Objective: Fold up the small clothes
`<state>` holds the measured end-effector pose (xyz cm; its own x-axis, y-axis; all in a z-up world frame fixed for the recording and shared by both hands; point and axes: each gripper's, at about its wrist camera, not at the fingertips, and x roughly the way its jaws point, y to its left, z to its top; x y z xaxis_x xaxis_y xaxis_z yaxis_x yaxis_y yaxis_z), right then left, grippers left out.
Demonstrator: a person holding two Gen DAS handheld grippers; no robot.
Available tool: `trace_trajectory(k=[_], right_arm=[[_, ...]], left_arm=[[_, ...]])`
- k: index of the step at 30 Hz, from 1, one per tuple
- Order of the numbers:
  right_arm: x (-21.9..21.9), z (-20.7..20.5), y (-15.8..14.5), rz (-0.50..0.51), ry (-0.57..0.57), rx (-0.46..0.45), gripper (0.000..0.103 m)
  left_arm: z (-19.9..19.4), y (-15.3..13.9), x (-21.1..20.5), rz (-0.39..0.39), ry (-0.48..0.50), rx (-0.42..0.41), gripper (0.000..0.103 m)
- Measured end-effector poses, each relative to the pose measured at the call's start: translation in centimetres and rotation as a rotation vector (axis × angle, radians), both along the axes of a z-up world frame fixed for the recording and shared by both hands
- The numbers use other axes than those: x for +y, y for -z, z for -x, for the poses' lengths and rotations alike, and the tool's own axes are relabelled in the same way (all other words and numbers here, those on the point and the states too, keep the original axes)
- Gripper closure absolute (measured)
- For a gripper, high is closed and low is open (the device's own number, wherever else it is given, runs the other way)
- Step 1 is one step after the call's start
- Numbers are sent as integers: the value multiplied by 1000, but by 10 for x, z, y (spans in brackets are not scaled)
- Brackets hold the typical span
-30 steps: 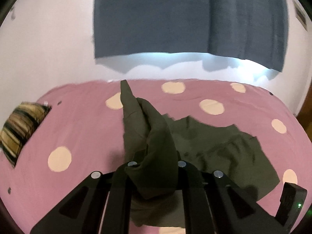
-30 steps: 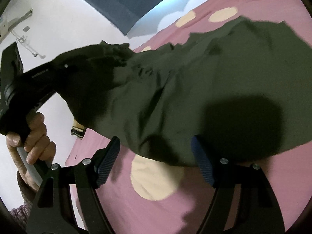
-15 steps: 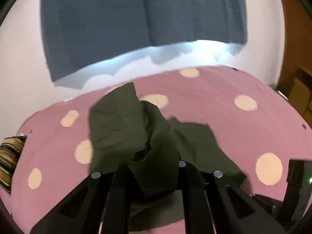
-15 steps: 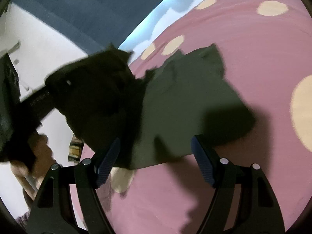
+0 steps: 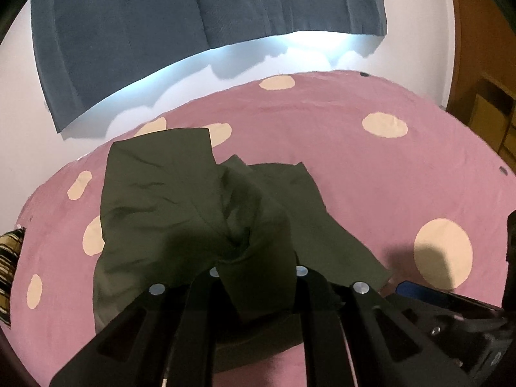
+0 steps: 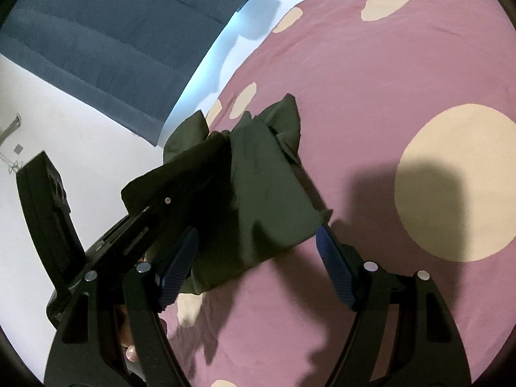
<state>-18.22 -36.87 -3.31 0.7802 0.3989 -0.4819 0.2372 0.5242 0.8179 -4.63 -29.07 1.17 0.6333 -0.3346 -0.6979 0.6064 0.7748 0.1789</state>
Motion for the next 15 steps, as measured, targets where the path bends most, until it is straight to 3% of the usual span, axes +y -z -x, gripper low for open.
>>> trace_trajectory(k=[4, 7, 9, 12, 15], right_arm=[[-3, 1, -1, -3, 11, -5, 28], [-5, -2, -1, -8, 19, -8, 28], [-7, -2, -1, -9, 24, -11, 28], [-9, 3, -4, -7, 33, -14, 28], [-11, 7, -6, -13, 42, -17, 28]], left_arm=[[0, -4, 5, 36, 1, 0, 93], [0, -9, 9, 92, 5, 18, 85], [2, -16, 14, 153, 18, 29, 67], [17, -31, 19, 235, 64, 5, 50], [33, -48, 30, 299, 102, -45, 48]])
